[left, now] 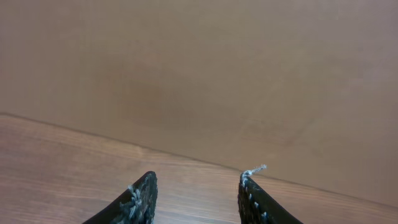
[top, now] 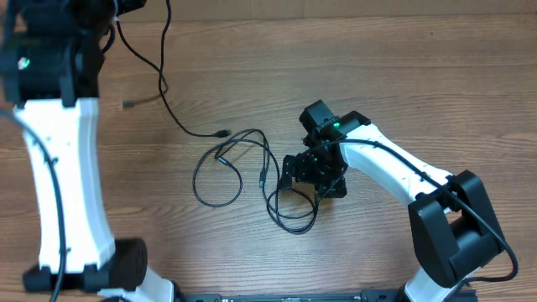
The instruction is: Untangle cables
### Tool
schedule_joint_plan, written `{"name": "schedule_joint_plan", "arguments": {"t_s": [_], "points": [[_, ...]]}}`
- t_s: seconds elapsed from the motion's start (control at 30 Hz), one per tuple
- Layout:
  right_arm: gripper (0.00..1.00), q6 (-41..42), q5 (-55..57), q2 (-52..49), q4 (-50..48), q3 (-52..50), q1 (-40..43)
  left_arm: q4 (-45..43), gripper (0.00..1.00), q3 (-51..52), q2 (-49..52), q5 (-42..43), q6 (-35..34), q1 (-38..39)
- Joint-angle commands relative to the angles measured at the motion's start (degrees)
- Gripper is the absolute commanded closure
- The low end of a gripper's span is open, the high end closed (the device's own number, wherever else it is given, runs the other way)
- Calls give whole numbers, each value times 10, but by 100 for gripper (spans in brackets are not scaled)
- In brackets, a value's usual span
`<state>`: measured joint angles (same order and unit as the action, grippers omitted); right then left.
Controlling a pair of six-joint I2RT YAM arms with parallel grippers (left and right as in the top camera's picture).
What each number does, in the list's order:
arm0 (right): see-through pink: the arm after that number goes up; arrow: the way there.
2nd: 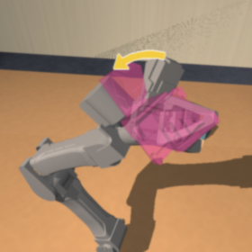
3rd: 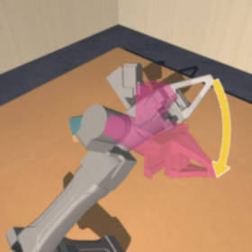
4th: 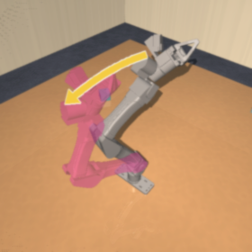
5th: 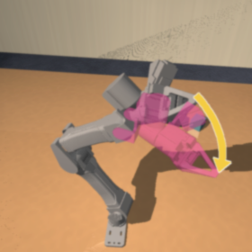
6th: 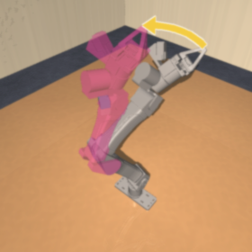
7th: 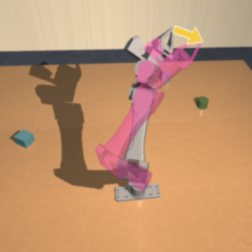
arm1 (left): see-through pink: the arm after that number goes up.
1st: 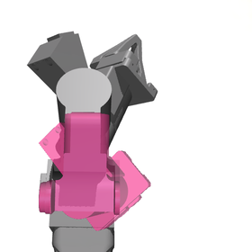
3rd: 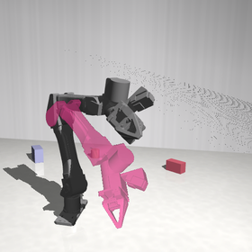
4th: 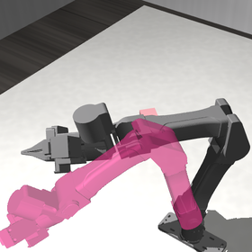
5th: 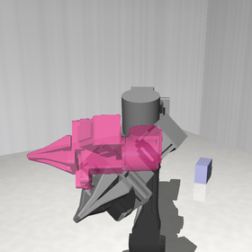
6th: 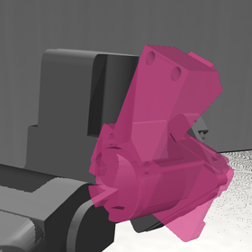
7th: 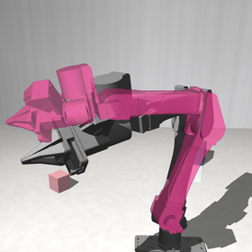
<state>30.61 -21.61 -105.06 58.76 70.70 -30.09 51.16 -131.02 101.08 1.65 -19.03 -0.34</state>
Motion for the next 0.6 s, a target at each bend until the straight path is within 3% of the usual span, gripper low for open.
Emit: {"name": "schedule_joint_plan", "arguments": {"t_s": [0.0,0.17,0.27,0.37,0.5,0.53,0.57], "points": [[0,-5,5,10,4,-2,-6,-43,96,-3,61,-18,12,4],[0,-5,5,10,7,-2,-17,-171,96,-3,100,13,0,4],[0,-5,5,10,4,-2,-21,-200,96,-3,122,14,-7,4],[0,-5,5,10,4,-2,-22,-183,96,-3,154,-33,22,-3],[0,-5,5,10,12,-2,-22,-133,94,-3,197,-169,62,-35],[0,-5,5,10,16,-2,-22,-121,87,-3,206,-200,62,-46],[0,-5,5,10,18,-2,-22,-107,68,-3,215,-222,62,-61]]}}
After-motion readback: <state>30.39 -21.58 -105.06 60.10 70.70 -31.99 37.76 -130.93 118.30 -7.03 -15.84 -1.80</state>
